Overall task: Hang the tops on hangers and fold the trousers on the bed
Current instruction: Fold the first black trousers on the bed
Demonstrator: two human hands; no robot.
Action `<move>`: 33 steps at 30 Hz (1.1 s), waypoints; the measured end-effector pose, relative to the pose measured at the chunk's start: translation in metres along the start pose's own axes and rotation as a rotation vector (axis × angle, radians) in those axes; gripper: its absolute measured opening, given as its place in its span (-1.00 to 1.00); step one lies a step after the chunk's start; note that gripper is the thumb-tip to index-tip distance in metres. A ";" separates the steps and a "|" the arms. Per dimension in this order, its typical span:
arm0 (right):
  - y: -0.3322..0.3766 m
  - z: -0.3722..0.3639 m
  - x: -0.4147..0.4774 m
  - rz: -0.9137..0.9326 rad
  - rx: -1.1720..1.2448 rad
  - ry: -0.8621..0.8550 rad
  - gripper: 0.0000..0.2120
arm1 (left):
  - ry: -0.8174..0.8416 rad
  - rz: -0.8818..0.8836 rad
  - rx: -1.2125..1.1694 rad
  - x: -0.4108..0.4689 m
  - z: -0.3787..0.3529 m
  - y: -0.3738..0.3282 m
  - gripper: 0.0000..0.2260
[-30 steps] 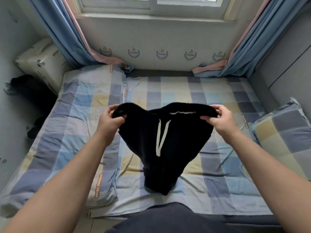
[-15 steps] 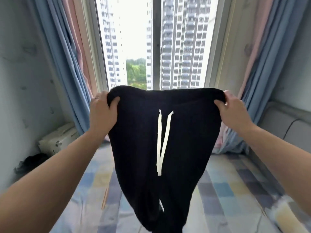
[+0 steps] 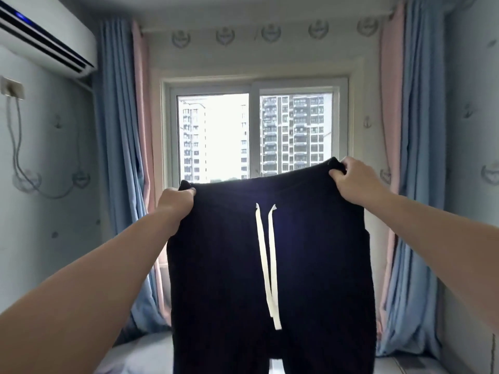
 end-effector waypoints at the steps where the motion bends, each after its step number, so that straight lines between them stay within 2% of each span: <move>1: 0.002 -0.002 0.002 -0.067 0.047 0.022 -0.79 | 0.012 0.057 -0.042 0.000 -0.002 -0.003 -0.56; 4: 0.014 -0.016 -0.003 -0.272 0.340 0.120 -0.83 | 0.089 0.140 -0.163 -0.002 -0.015 -0.019 -0.62; 6: 0.031 -0.027 -0.009 -0.326 0.533 0.214 -0.87 | 0.141 0.119 -0.231 -0.010 -0.028 -0.033 -0.73; 10: 0.068 -0.043 -0.022 -0.286 0.623 0.335 -0.89 | 0.228 0.048 -0.410 -0.034 -0.053 -0.056 -0.76; 15: 0.108 -0.054 -0.031 -0.143 0.643 0.356 -0.83 | 0.395 -0.080 -0.496 -0.073 -0.076 -0.079 -0.81; 19: 0.126 -0.055 -0.034 -0.051 0.635 0.315 -0.70 | 0.494 -0.143 -0.422 -0.098 -0.081 -0.084 -0.64; 22: 0.134 -0.057 -0.040 0.000 0.636 0.372 -0.76 | 0.564 -0.181 -0.337 -0.104 -0.083 -0.073 -0.46; 24: 0.138 -0.062 -0.045 0.015 0.626 0.438 -0.79 | 0.517 -0.193 -0.351 -0.102 -0.083 -0.062 -0.44; 26: 0.137 -0.069 -0.051 0.009 0.670 0.527 -0.78 | 0.390 -0.190 -0.381 -0.095 -0.076 -0.053 -0.53; 28: 0.125 -0.071 -0.055 0.001 0.750 0.522 -0.77 | 0.339 -0.154 -0.422 -0.087 -0.070 -0.041 -0.60; 30: 0.094 -0.065 -0.056 -0.021 0.696 0.321 -0.69 | 0.371 -0.120 -0.483 -0.080 -0.064 -0.034 -0.64; 32: 0.053 -0.068 -0.069 -0.134 0.621 0.154 -0.38 | 0.420 -0.091 -0.562 -0.074 -0.054 -0.033 -0.66; 33: 0.035 -0.079 -0.080 -0.217 0.636 0.169 -0.19 | 0.448 -0.080 -0.595 -0.071 -0.049 -0.034 -0.67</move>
Point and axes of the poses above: each hand's wrist, its own x-axis towards the middle knuckle, its own z-axis out of the back of the hand, y = z × x, the point moved 8 cm from there along x, towards the middle knuckle, and after that the axes turned 3 degrees about x, right-handed, at the moved point
